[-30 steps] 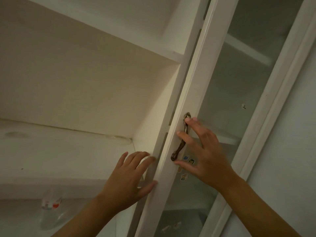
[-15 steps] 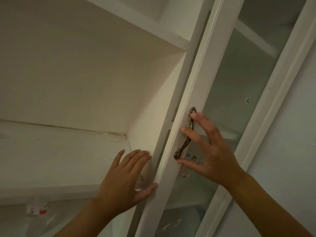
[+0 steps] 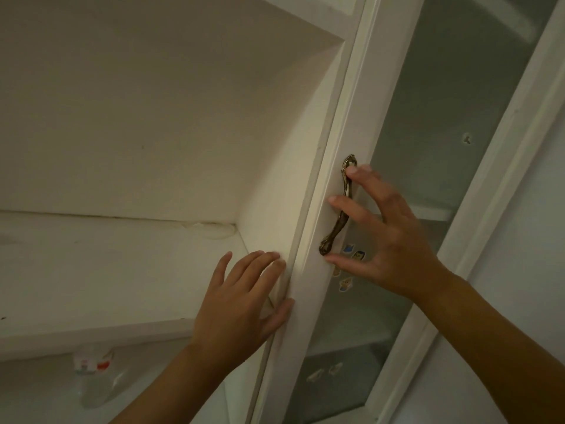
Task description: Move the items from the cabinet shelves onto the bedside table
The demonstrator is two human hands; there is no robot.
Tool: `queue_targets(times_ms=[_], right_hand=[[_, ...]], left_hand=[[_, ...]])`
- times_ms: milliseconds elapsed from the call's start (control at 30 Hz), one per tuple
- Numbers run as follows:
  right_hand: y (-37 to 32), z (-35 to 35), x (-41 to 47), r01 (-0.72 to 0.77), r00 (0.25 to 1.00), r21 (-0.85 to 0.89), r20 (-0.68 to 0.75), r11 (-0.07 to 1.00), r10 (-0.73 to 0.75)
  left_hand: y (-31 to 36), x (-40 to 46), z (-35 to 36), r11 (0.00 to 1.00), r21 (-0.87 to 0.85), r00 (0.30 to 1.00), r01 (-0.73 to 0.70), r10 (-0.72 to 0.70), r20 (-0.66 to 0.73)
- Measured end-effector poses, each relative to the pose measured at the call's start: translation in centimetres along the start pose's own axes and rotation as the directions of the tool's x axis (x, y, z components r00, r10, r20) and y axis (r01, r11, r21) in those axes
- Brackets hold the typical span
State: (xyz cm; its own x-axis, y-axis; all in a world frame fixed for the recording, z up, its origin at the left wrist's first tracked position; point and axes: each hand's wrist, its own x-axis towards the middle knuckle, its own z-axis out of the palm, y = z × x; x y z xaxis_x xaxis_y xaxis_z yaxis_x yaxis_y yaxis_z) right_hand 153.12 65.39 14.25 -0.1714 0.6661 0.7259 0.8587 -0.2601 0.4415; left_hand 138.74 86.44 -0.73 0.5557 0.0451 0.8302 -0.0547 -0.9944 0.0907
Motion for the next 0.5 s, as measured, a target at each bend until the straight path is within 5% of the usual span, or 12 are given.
queue_targets(times_ms=[300, 500], right_hand=[[-0.4, 0.1, -0.2, -0.006, 1.0, 0.007, 0.01, 1.0, 0.006], [-2.0, -1.9, -1.4, -0.063, 0.991, -0.019, 0.114, 0.998, 0.065]], left_hand=[[0.0, -0.1, -0.3, 1.0, -0.011, 1.0, 0.014, -0.014, 0.016], [1.1, -1.1, -2.4, 0.98, 0.069, 0.975, 0.189, -0.196, 0.106]])
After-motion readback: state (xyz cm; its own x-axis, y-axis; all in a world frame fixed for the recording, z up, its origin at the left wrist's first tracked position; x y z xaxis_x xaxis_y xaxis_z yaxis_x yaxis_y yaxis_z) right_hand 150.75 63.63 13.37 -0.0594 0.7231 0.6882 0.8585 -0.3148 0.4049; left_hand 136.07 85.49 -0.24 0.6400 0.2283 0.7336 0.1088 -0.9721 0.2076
